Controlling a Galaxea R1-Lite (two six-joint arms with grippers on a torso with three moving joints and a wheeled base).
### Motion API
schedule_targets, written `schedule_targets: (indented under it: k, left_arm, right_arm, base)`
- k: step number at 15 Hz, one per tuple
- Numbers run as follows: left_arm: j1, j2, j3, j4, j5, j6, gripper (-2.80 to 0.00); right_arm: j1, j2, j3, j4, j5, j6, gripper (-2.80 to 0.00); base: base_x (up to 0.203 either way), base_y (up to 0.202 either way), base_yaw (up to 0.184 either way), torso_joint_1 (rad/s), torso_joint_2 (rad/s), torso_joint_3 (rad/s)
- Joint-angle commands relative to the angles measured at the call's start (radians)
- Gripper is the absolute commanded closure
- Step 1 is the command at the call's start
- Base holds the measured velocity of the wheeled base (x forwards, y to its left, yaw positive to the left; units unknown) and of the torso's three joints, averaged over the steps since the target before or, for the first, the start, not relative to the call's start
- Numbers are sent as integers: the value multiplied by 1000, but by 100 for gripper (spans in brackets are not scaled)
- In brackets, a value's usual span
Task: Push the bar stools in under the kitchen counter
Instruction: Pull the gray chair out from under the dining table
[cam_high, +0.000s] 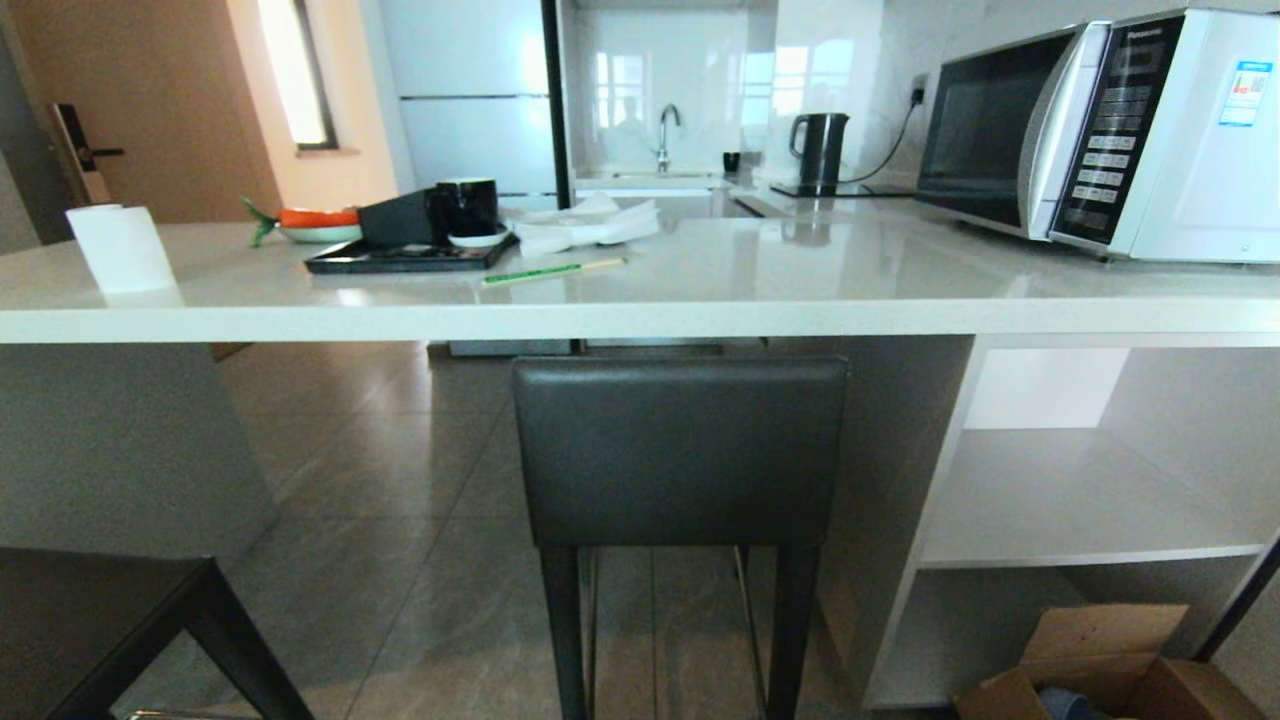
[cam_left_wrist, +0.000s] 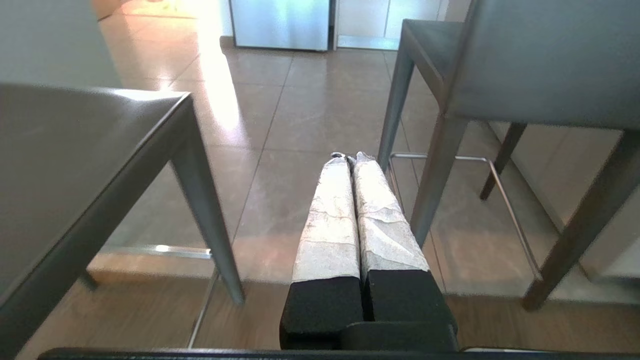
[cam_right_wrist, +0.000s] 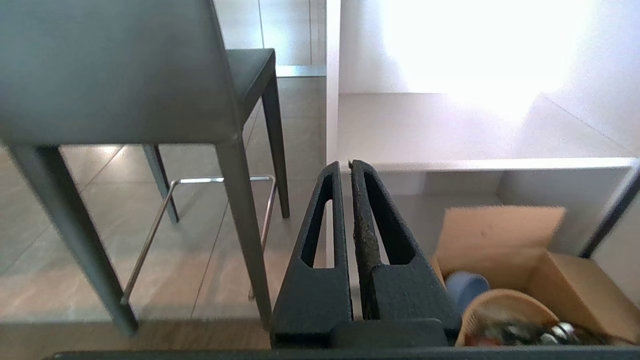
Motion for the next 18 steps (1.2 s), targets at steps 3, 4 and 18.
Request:
schedule_targets:
  k: [3, 4, 18]
  left_arm:
    - [0, 0, 0, 1, 1, 0, 0]
    - [0, 0, 0, 1, 1, 0, 0]
    - [1, 1, -1, 1, 0, 0, 0]
  right_arm:
    - [0, 0, 9, 0, 0, -1, 0]
    - [0, 0, 9, 0, 0, -1, 0]
    - [0, 0, 9, 0, -1, 2, 0]
  base:
    - [194, 0, 2, 1, 4, 3]
    - [195, 0, 2, 2, 2, 3]
    - [48, 0, 0, 1, 0, 0]
